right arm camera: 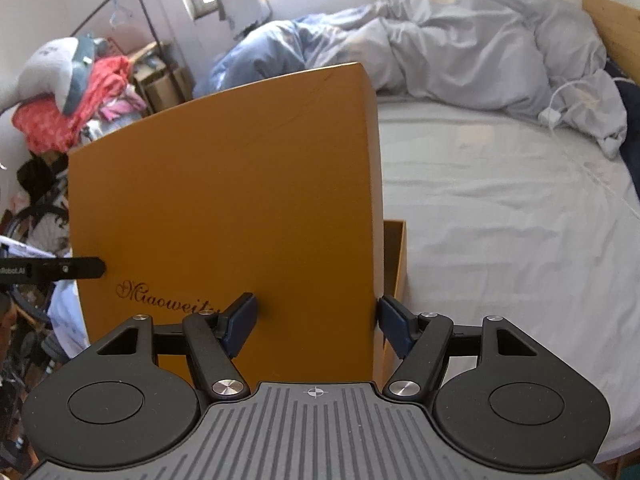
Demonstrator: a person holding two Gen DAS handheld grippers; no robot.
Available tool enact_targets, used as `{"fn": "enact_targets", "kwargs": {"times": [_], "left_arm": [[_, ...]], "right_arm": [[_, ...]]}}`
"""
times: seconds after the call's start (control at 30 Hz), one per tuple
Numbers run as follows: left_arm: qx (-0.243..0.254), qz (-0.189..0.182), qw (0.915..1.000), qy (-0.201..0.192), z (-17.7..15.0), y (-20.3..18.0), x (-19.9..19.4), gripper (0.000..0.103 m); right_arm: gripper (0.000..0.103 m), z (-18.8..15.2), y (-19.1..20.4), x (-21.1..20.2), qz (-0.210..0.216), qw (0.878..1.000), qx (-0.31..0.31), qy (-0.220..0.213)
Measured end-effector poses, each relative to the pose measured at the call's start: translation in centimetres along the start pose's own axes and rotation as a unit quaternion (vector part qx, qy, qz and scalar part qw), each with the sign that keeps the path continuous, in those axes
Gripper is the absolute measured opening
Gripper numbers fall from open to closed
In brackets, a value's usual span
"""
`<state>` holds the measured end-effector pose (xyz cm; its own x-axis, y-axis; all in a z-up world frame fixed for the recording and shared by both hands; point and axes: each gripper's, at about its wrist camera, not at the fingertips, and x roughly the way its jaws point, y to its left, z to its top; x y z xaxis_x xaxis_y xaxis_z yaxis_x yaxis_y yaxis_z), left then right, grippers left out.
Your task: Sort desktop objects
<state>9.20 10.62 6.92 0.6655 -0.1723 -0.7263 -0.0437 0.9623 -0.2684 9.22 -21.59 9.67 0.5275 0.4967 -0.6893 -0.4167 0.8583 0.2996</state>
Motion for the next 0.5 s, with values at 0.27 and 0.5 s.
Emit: {"fn": "enact_targets", "kwargs": {"times": [0.27,0.5], "left_arm": [[-0.006,0.007,0.9998,0.017,-0.1,0.6,2.0,0.072],[-0.007,0.012,0.9995,0.029,0.6,0.9,4.3,0.072]], "right_arm": [[0.07,-0.7,0.0,2.1,-0.001,1.0,0.007,0.017],[0.07,-0.3,-0.3,4.1,-0.005,0.999,0.011,0.031]]}}
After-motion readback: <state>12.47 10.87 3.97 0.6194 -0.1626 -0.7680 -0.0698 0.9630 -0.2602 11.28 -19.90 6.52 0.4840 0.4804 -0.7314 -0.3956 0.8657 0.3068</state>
